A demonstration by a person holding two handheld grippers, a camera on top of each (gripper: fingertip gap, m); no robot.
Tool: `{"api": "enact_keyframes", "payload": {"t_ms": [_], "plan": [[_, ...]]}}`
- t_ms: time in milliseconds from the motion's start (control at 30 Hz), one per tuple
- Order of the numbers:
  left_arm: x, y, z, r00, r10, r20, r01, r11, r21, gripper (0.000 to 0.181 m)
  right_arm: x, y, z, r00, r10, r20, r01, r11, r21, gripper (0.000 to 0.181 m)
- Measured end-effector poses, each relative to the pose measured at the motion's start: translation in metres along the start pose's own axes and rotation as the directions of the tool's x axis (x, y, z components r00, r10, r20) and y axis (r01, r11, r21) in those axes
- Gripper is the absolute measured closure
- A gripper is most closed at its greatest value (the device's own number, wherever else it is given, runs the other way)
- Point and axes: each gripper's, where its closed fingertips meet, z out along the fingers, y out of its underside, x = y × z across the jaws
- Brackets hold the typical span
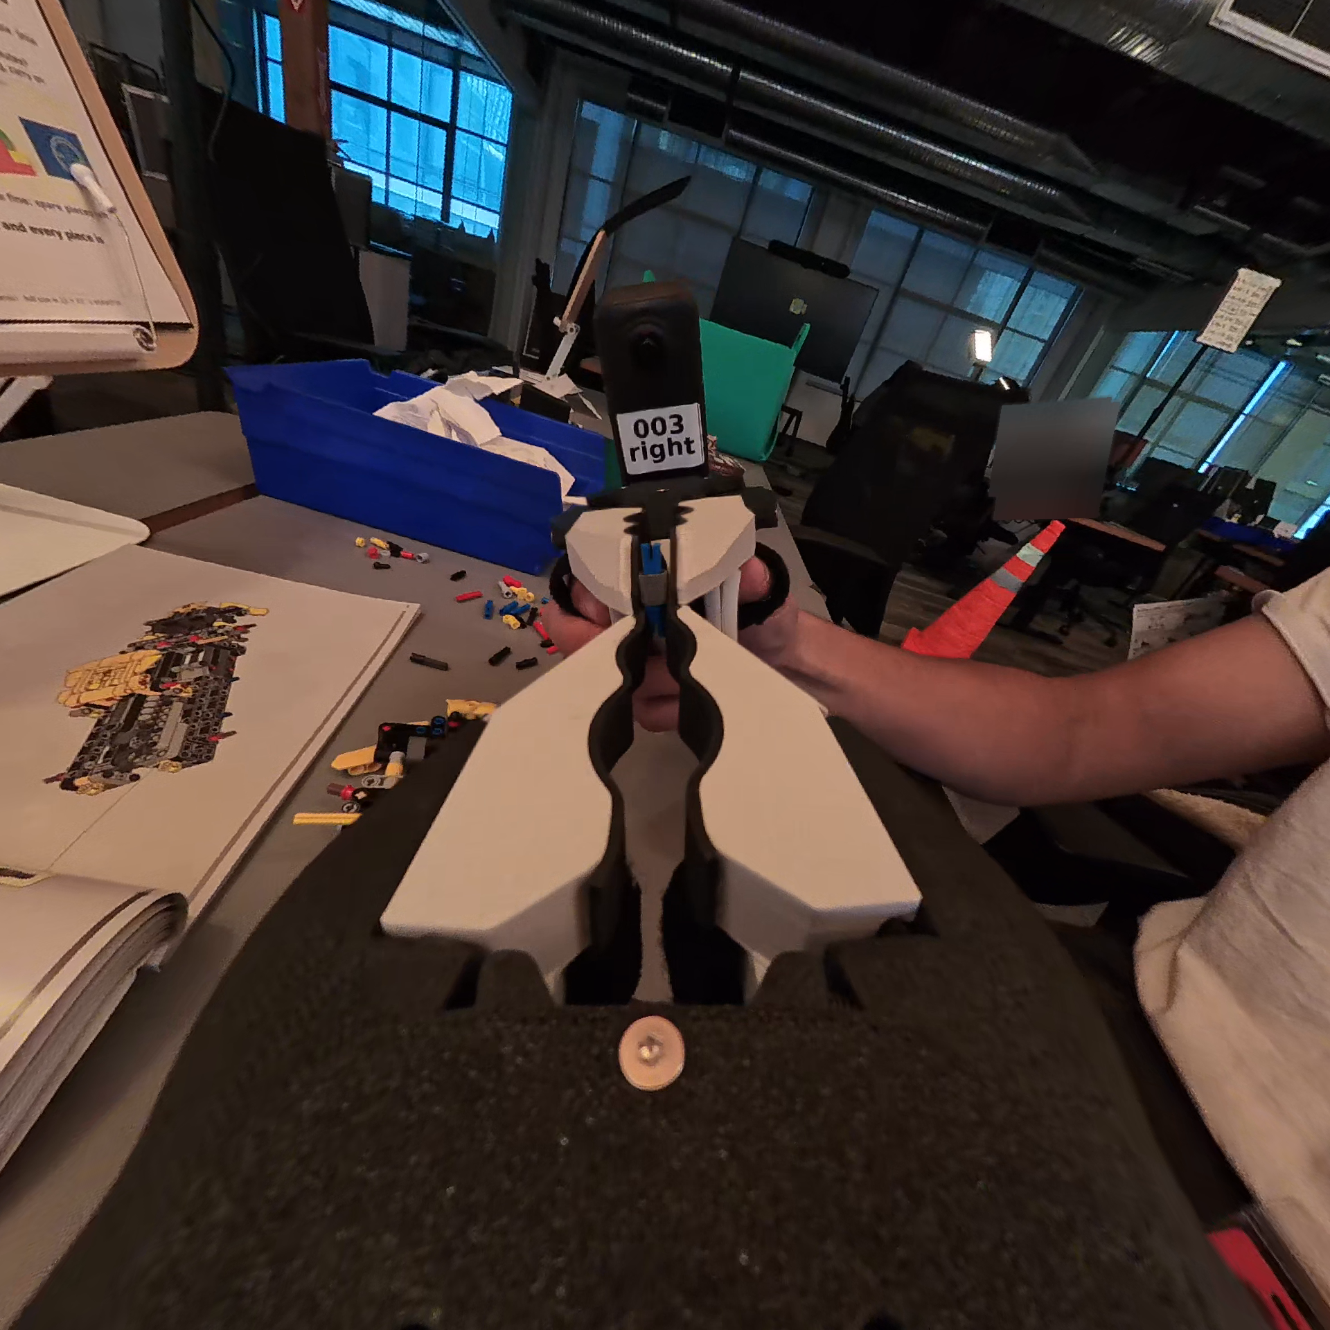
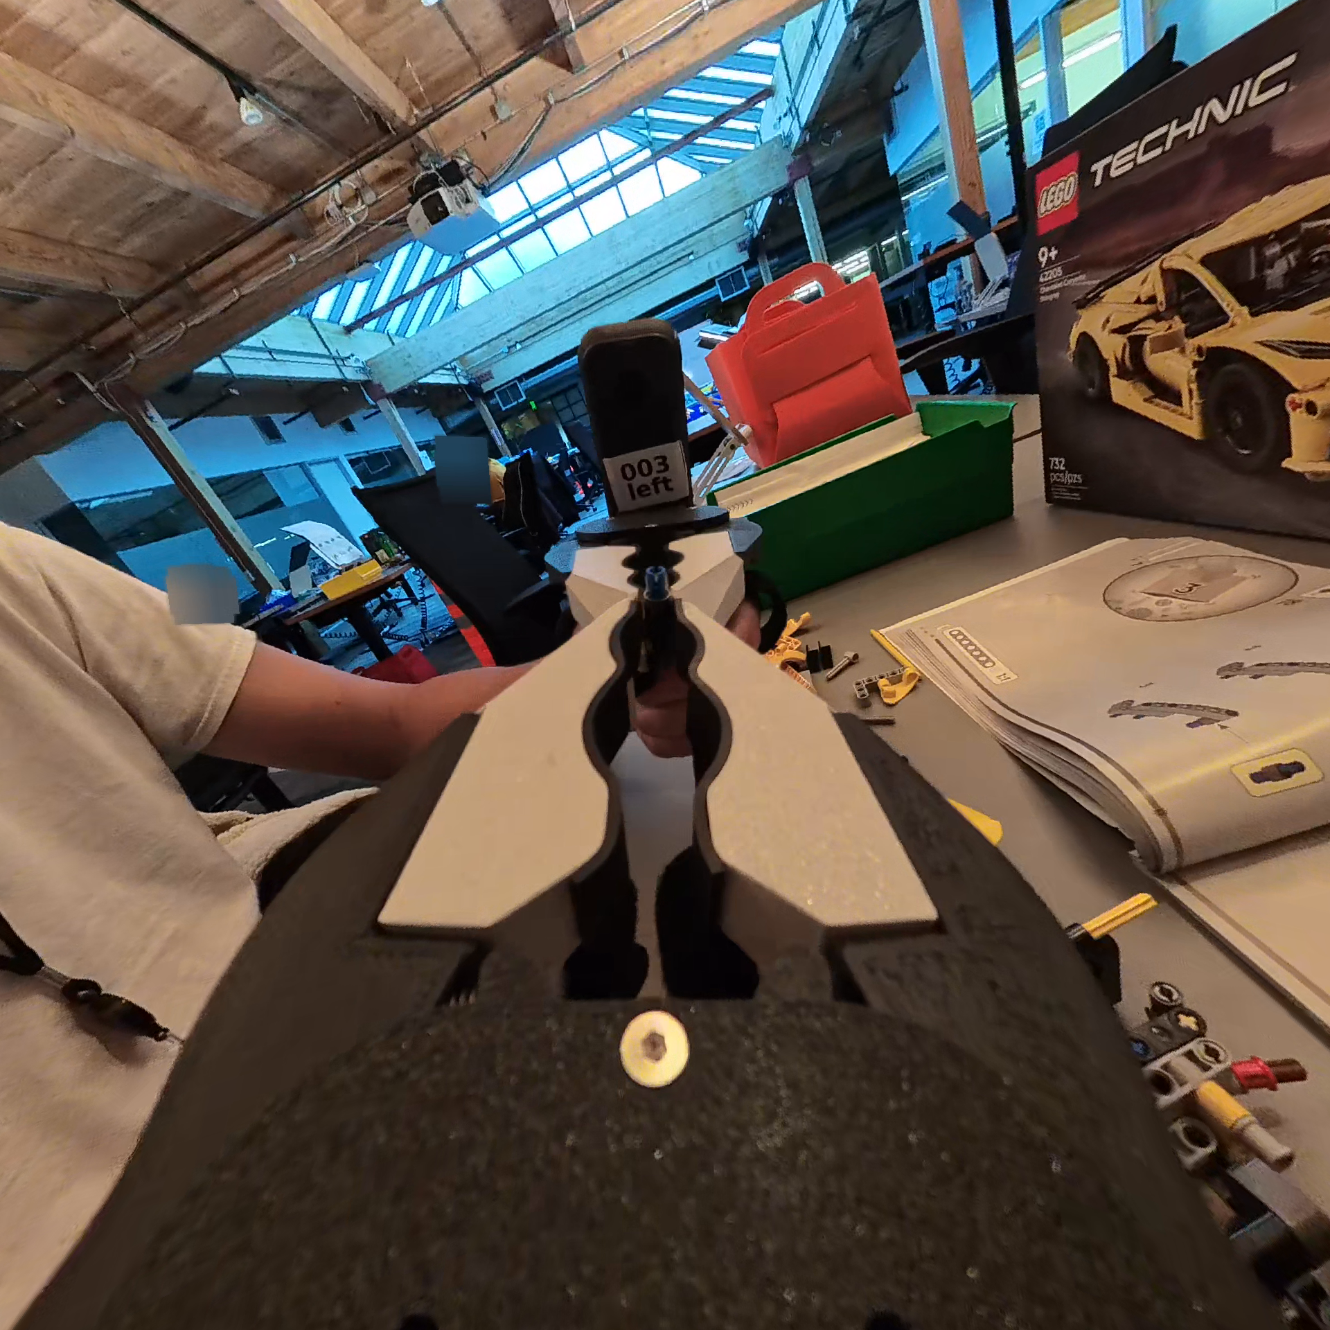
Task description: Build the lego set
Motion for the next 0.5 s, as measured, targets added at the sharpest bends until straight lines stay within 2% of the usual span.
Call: {"api": "enact_keyframes", "payload": {"t_ms": [133, 233, 267, 300, 367, 467, 500], "plan": [[0.000, -0.003, 0.002, 1.000, -0.025, 0.012, 0.025, 1.000, 0.018, 0.177, 0.000, -0.003, -0.001, 1.000, 0.006, 0.005, -0.006, 1.000, 0.017, 0.175], [-0.008, 0.001, 0.004, 0.988, 0.102, 0.120, -0.100, 0.995, -0.024, 0.177, 0.007, -0.001, -0.003, 0.999, 0.039, -0.020, -0.039, 0.999, 0.011, 0.176], [-0.010, 0.006, 0.003, 0.976, 0.168, 0.140, -0.159, 0.984, -0.075, 0.169, 0.010, 0.002, -0.004, 0.998, 0.061, -0.025, -0.061, 0.998, -0.013, 0.176], [-0.013, 0.011, 0.000, 0.964, 0.221, 0.150, -0.202, 0.970, -0.133, 0.150, 0.016, 0.003, -0.006, 0.996, 0.068, -0.049, -0.069, 0.997, -0.019, 0.175], [-0.018, 0.016, -0.008, 0.952, 0.265, 0.152, -0.234, 0.953, -0.194, 0.145, 0.016, 0.001, -0.012, 0.995, 0.091, -0.028, -0.092, 0.996, -0.011, 0.176], [-0.003, 0.020, -0.010, 0.963, 0.266, 0.047, -0.253, 0.949, -0.190, 0.144, -0.009, 0.029, -0.011, 0.956, 0.252, 0.148, -0.221, 0.955, -0.199, 0.175], [0.004, 0.019, -0.010, 0.961, 0.276, 0.013, -0.269, 0.946, -0.179, 0.144, -0.013, 0.040, -0.010, 0.941, 0.295, 0.166, -0.247, 0.934, -0.260, 0.175]]}}
